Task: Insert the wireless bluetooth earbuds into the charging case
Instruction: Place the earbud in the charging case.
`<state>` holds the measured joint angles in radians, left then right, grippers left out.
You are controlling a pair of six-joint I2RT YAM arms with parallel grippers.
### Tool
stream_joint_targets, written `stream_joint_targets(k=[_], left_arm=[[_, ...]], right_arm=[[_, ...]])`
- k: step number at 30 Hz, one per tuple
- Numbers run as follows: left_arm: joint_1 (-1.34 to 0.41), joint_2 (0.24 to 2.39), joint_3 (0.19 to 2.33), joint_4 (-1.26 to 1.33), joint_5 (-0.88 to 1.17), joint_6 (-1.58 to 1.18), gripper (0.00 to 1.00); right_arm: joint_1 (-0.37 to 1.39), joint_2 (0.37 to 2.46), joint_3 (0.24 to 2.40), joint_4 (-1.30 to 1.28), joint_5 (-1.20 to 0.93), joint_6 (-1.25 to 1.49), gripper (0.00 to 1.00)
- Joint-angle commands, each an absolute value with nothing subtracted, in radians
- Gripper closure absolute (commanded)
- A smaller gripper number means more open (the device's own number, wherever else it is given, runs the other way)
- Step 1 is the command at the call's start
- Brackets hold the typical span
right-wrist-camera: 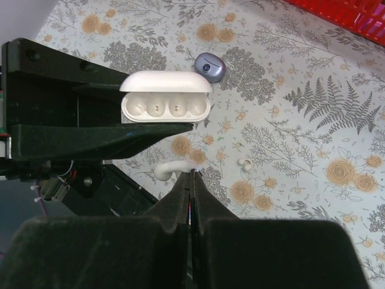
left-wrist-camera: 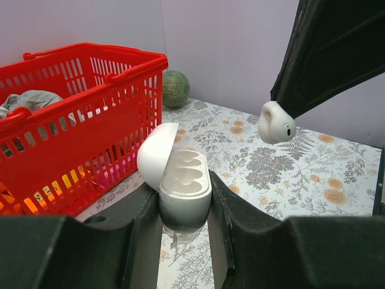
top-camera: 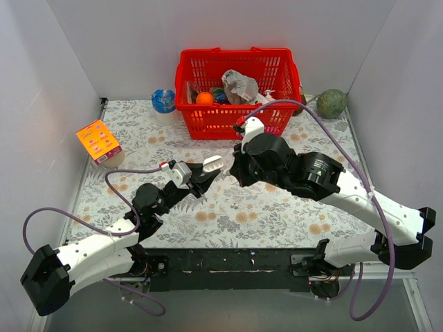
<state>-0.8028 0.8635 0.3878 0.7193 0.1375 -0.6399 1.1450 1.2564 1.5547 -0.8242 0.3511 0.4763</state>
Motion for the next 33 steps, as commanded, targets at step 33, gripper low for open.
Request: stream_joint_targets(k=[33], left_arm=[[-0.867, 0.836, 0.385, 0.703, 0.101, -0.598, 1.00]], right_arm=[[1.195, 1.416, 1.643, -0.712, 0.445, 0.417, 0.99]])
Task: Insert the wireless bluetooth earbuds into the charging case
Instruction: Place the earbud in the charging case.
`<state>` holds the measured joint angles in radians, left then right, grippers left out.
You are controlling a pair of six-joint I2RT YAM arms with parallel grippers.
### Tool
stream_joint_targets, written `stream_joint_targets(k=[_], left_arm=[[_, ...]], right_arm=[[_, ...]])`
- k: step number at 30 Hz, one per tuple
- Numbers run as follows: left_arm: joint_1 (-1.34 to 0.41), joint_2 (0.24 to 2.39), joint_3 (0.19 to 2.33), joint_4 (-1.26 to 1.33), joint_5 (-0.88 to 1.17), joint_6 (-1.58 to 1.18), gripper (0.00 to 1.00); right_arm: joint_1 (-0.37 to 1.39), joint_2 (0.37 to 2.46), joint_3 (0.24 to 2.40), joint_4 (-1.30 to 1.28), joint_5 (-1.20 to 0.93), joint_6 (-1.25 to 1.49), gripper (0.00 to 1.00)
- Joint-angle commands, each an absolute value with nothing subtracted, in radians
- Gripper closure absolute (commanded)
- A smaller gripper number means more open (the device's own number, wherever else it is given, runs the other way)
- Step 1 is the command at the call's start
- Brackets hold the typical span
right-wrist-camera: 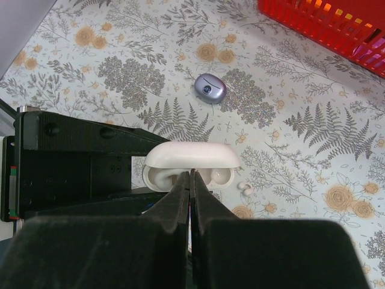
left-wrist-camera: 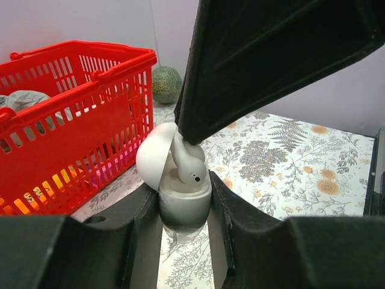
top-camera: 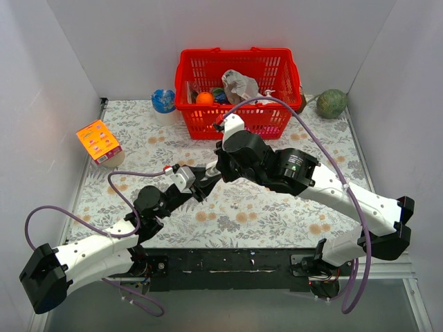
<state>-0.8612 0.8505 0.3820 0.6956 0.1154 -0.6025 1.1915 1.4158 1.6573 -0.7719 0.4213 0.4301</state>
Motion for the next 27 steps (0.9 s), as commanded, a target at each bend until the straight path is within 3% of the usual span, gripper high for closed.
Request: stream_joint_targets(k=[1, 14, 19, 23, 27], left_arm=[[-0.867, 0.836, 0.384, 0.706, 0.103, -0.601, 1.00], [-0.867, 0.859, 0.393, 0.729, 0.091, -0.632, 1.00], [-0.867, 0.853, 0.388, 0.729, 0.078, -0.638, 1.00], [-0.867, 0.816, 0.367, 0.726, 0.046, -0.650, 1.00], [-0.867, 0.750, 0.347, 0.683, 0.012, -0.666, 1.00]], right_arm=[[1.196, 1.413, 1.638, -0.707, 0.440, 0.419, 0.99], [1.198, 1.402, 1.603, -0.690, 0.397, 0.423, 0.97], [1.197, 1.385, 1.605, -0.695, 0.406, 0.433, 0.89], [1.197, 1.287, 1.597, -0.690, 0.411, 0.437, 0.77], [1.195, 1.140, 1.436, -0.640, 0.469, 0.419, 0.65]])
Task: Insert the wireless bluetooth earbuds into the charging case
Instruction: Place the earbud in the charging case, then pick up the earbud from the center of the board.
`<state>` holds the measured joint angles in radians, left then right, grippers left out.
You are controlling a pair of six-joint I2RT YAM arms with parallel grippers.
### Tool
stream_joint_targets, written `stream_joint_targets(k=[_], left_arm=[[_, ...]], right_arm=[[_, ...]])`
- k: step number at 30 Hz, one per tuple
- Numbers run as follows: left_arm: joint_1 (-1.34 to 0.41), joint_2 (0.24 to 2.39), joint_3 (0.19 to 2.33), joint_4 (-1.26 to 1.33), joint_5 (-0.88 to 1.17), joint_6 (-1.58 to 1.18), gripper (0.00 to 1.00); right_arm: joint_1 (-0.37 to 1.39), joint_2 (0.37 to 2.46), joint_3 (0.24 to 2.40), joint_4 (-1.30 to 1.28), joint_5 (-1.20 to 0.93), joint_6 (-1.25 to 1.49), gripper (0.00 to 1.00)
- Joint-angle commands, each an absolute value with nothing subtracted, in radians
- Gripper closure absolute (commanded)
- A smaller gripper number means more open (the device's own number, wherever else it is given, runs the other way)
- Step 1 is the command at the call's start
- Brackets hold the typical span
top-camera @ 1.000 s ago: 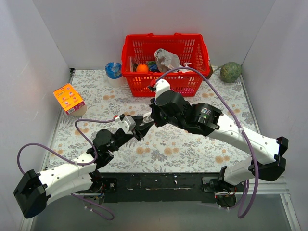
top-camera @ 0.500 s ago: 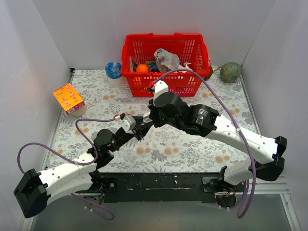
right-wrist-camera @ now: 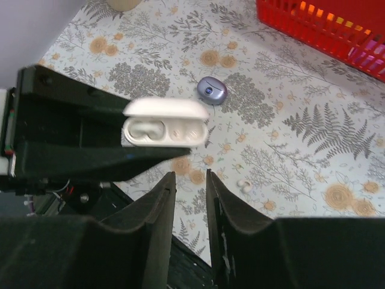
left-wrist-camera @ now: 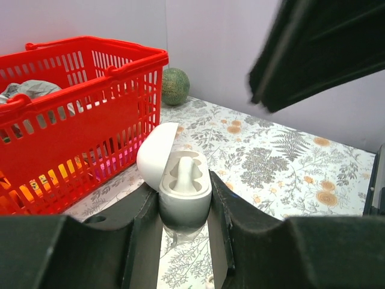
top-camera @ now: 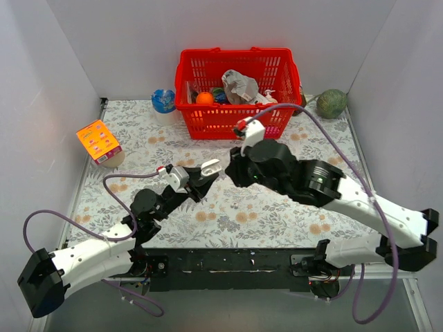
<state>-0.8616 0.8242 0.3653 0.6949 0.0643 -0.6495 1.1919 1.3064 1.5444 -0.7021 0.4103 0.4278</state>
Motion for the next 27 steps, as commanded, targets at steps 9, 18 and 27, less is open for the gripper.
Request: stream_joint_targets(k=[9, 18, 27], left_arm=[[-0.865, 0.557, 0.431, 0.304, 0.214, -0.869, 1.00], [-0.865, 0.439, 0.462, 0.100, 0.301, -1.063, 1.00], [-0.865, 0.308, 0.436, 0.040, 0.233, -1.069, 1.00]], right_arm=[[1.178, 0.968, 0.870, -0.410, 0.425, 0.357, 0.58], [1.158, 1.115, 0.706, -0.201, 0.330, 0.376, 0.53], [0.919, 1.272, 0.706, -0.058, 0.120, 0.408, 0.48]])
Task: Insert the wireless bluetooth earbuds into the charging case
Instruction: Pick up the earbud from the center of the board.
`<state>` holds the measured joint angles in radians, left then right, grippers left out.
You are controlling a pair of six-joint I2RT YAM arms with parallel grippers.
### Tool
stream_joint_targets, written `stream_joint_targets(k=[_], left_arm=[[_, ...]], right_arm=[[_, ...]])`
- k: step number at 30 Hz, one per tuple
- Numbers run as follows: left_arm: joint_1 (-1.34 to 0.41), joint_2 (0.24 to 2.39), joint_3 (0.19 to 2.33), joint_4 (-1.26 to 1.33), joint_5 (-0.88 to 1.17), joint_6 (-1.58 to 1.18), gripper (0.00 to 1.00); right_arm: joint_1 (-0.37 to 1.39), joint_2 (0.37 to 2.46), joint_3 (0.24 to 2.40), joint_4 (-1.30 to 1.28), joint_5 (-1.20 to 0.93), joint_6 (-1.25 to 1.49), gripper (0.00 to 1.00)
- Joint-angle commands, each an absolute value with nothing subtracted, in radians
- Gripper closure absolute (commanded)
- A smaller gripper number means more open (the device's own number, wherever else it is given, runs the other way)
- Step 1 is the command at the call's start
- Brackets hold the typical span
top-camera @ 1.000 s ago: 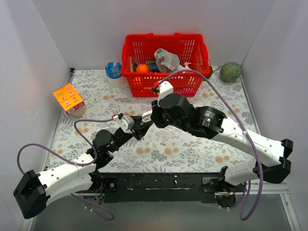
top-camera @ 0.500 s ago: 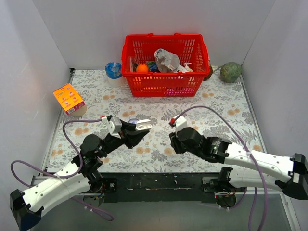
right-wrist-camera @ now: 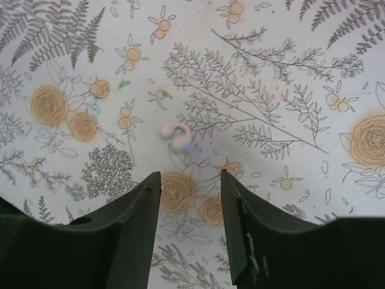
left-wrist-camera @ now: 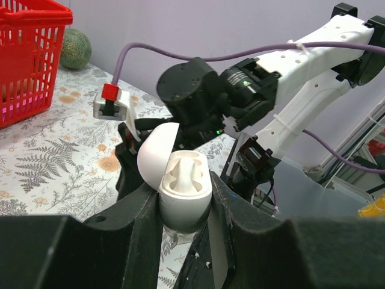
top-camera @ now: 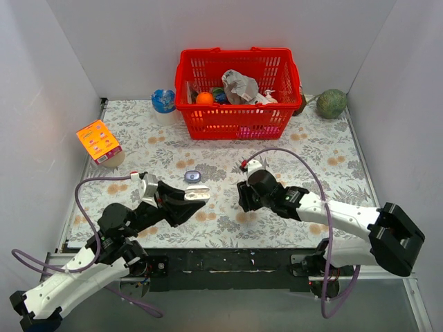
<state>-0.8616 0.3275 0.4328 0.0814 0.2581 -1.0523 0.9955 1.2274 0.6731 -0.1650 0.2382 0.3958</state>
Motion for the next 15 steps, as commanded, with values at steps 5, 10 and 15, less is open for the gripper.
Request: stream_joint_targets(k=[5, 10, 15], left_arm=[[-0.865, 0.311, 0.434, 0.020, 0.244, -1.078, 1.00], [-0.865, 0.308, 0.428, 0.018, 0.241, -1.092, 1.00], [-0.865, 0.307, 0.414, 0.021, 0.241, -1.100, 1.00]], right_arm=[[0.861, 1.356, 0.747, -0.060, 0.032, 0.371, 0.20], [0.859, 1.368, 0.744, -0.080, 0.038, 0.365, 0.38], [0.859, 1.305, 0.644, -0.023, 0.026, 0.382, 0.67]])
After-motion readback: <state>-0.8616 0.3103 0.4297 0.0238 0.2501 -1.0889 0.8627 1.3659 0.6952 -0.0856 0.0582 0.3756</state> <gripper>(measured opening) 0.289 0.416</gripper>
